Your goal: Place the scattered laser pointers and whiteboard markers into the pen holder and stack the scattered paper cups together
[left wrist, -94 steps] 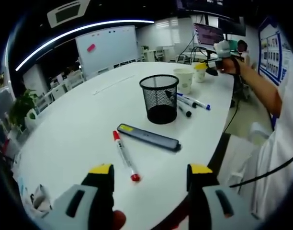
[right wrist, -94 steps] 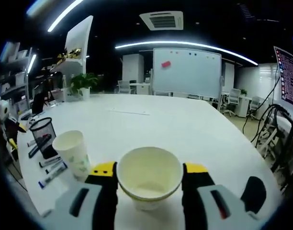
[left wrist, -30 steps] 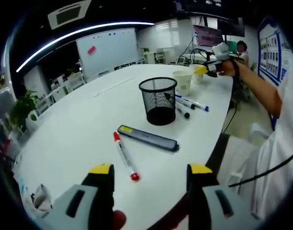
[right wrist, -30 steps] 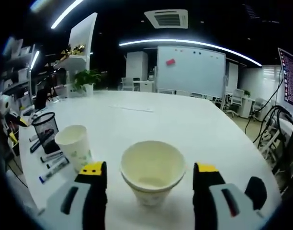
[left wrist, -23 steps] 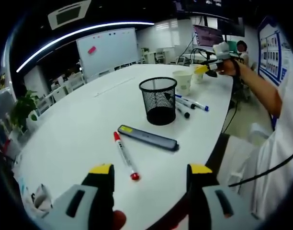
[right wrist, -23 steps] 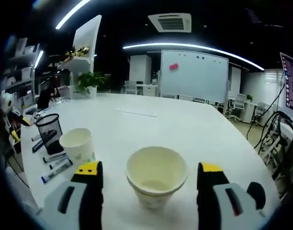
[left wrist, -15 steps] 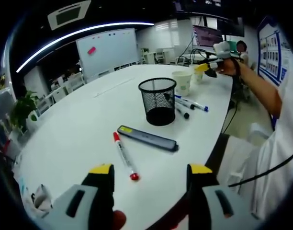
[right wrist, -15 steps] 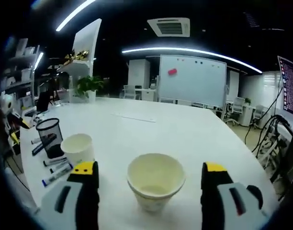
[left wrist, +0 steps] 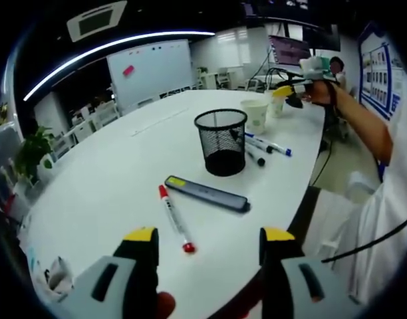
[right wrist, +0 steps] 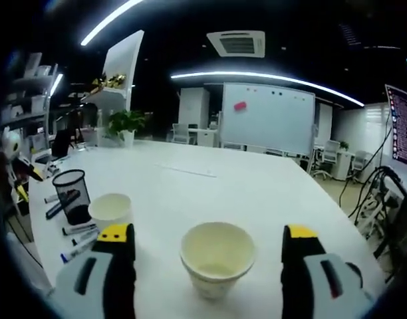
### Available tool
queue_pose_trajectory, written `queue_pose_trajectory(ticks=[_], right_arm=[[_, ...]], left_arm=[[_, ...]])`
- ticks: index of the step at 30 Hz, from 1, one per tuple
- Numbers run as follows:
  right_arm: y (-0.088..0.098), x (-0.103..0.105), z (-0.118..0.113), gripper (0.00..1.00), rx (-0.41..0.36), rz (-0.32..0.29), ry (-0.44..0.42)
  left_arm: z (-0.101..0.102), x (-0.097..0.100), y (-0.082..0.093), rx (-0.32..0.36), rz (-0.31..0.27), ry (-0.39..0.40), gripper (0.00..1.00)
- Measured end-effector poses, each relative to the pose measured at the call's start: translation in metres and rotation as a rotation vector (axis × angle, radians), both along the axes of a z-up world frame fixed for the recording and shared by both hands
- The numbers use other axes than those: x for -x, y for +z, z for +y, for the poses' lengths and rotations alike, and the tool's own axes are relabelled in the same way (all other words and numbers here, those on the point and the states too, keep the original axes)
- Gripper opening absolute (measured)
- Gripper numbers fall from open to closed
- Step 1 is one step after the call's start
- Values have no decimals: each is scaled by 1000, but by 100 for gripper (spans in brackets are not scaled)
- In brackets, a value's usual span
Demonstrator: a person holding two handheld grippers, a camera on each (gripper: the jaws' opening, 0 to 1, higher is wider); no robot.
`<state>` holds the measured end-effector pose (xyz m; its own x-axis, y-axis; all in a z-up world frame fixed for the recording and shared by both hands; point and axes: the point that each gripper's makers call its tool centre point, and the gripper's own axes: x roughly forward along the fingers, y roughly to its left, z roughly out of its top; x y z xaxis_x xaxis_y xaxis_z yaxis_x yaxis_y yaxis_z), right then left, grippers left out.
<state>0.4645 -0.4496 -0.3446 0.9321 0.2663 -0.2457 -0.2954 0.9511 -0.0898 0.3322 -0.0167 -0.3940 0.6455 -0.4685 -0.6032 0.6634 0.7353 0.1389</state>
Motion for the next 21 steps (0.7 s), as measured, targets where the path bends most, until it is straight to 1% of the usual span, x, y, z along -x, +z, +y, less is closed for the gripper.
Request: queue_pose_trajectory(ticks=[5, 11, 16, 21], right_arm=[[7, -1, 2, 93, 1, -20, 6], [8, -1, 6, 93, 2, -23, 20], [15, -2, 3, 93, -7, -44, 3], [18, -1, 8, 93, -20, -50, 9]], left_arm=[[-1, 0, 0, 1, 0, -4, 61], [-1, -1, 1, 3, -4, 2, 61], [-1, -1, 0, -1, -2, 1, 61], [1, -2, 1, 4, -3, 7, 63]])
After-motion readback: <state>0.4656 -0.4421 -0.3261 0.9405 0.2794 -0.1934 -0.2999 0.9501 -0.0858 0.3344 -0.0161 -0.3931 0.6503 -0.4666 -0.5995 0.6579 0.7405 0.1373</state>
